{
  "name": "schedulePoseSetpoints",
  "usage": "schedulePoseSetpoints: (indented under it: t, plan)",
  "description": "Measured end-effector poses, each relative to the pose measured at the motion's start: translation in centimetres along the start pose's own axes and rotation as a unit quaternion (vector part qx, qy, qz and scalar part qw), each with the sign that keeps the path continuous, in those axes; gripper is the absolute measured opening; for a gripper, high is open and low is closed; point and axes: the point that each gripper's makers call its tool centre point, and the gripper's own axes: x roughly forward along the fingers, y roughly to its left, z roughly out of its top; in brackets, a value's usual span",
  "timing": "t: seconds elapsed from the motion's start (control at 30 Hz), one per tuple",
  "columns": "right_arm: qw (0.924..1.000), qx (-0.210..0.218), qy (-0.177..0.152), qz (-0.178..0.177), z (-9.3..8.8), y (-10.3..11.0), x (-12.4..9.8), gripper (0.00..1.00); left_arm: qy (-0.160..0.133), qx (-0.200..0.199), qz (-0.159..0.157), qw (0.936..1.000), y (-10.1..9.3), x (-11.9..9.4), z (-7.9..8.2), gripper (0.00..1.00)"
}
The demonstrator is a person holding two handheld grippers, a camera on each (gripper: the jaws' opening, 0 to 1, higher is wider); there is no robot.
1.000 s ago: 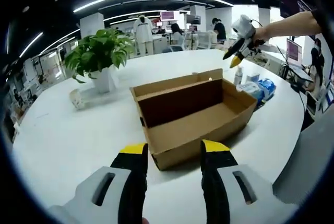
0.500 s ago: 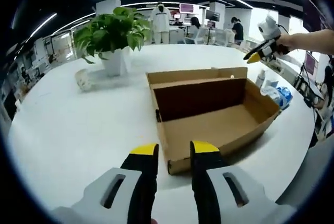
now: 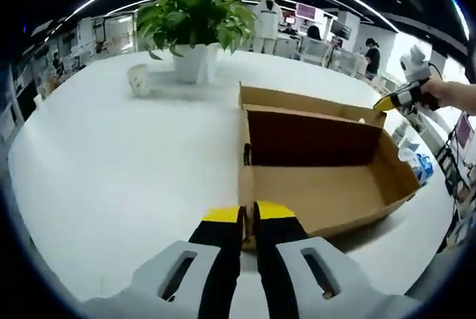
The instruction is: Operate the shoe box by opening the lid, removing the specified soft item, and placing it in the target area until the item is outside and the box remains undamaged.
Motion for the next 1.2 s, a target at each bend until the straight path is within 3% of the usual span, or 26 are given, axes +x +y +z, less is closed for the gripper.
schedulePoseSetpoints:
  t: [0.2,0.5,0.6,0.73,0.9,1.0,1.1,1.13,1.2]
  plan:
    - [0.9995,0.025,-0.015,-0.009,0.6,0.3,0.6,0.29,-0.01,-0.01,0.014,0.9998,0.0,0.0,-0.2,0.03]
    - [0.9936,0.09,-0.018,-0.065,1.1,-2.3,2.1,0.24,-0.007,-0.012,0.016,0.9998,-0.1,-0.2,-0.2,0.02]
    - [0.9905,0.122,-0.012,-0.063,1.1,-2.5,2.6,0.2,0.0,-0.023,0.014,0.9996,0.0,-0.1,-0.3,0.02]
    - [0.9898,0.112,0.007,-0.088,0.5,-3.1,3.1,0.2,0.006,-0.014,0.014,0.9998,-0.1,-0.1,-0.3,0.02]
    - [0.9858,0.148,0.004,-0.079,0.3,-2.9,4.0,0.2,0.008,-0.015,0.011,0.9998,0.0,0.0,-0.4,0.02]
    - [0.9885,0.13,0.02,-0.074,0.0,-2.1,4.6,0.18,0.006,-0.008,0.013,0.9999,-0.1,0.0,-0.4,0.02]
    - [0.989,0.123,0.027,-0.078,0.1,-1.7,4.7,0.06,0.001,-0.009,0.012,0.9999,-0.1,0.0,-0.4,0.02]
    - [0.9882,0.121,0.03,-0.089,0.1,-1.8,4.6,0.06,0.002,-0.009,0.011,0.9999,-0.1,0.0,-0.4,0.02]
    - [0.991,0.081,0.037,-0.099,0.2,-2.0,4.3,0.04,0.006,-0.002,0.012,0.9999,-0.3,0.1,-0.4,0.02]
